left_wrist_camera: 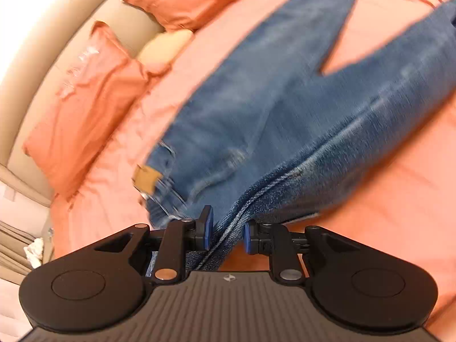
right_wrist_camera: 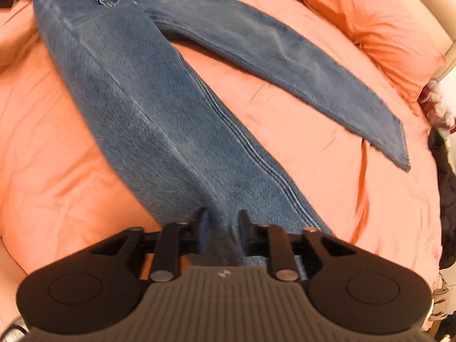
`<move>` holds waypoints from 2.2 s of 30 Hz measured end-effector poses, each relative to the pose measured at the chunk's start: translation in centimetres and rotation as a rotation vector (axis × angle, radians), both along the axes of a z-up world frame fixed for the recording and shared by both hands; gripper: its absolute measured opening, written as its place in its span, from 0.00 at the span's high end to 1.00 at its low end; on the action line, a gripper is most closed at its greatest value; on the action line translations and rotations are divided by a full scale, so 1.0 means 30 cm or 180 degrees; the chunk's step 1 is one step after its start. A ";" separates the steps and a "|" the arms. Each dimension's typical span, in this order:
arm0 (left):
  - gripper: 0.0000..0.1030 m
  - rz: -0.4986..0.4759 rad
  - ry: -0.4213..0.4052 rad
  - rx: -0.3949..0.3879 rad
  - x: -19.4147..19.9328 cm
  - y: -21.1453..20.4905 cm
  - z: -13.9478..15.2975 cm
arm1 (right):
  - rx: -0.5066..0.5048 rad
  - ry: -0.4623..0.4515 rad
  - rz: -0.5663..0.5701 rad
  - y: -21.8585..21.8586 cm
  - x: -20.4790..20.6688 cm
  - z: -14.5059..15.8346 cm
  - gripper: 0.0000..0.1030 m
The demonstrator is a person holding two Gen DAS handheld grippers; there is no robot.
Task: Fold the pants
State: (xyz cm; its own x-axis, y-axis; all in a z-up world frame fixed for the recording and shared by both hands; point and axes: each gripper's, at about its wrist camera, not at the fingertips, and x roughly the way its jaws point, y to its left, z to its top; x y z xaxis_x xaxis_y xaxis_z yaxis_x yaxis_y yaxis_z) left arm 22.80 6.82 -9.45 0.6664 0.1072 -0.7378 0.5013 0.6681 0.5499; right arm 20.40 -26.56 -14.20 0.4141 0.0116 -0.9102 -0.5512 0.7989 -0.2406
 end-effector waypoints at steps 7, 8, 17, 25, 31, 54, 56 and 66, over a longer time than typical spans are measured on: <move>0.77 0.0256 -0.0036 -0.0006 0.084 -0.059 0.063 | 0.0071 0.0599 -0.0222 -0.214 -0.007 -0.023 0.66; 0.77 0.0266 -0.0035 0.0008 0.095 -0.058 0.062 | 0.0092 0.0690 -0.0271 -0.253 -0.010 -0.026 0.65; 0.77 0.0347 0.0021 0.0139 0.068 -0.067 0.051 | -0.0261 0.1088 -0.0539 -0.471 -0.099 -0.089 0.62; 0.77 0.0417 0.0033 0.0230 0.059 -0.084 0.036 | -0.0302 0.0949 -0.0672 -0.592 -0.203 -0.122 0.79; 0.77 0.0550 0.0008 0.0130 0.031 -0.064 0.037 | -0.0410 0.0506 -0.0497 -0.573 -0.266 -0.036 0.91; 0.79 0.1085 -0.0631 -0.0577 0.160 0.046 0.230 | -0.1846 -0.1471 -0.0367 -0.428 0.114 0.407 1.00; 0.79 0.1075 -0.0670 -0.0547 0.223 0.036 0.235 | -0.1912 -0.1524 -0.0416 -0.429 0.242 0.402 1.00; 0.79 0.0954 -0.0584 -0.0113 0.613 0.009 0.127 | -0.2150 -0.1333 -0.0479 -0.356 0.779 0.252 1.00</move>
State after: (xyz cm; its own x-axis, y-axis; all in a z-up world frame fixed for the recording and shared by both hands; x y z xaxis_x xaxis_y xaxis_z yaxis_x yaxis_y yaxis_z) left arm 41.20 7.09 -5.65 0.7310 0.2945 -0.6155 0.1751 0.7909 0.5864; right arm 43.76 -37.25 -6.63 0.6755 -0.5684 -0.4697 -0.2067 0.4655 -0.8606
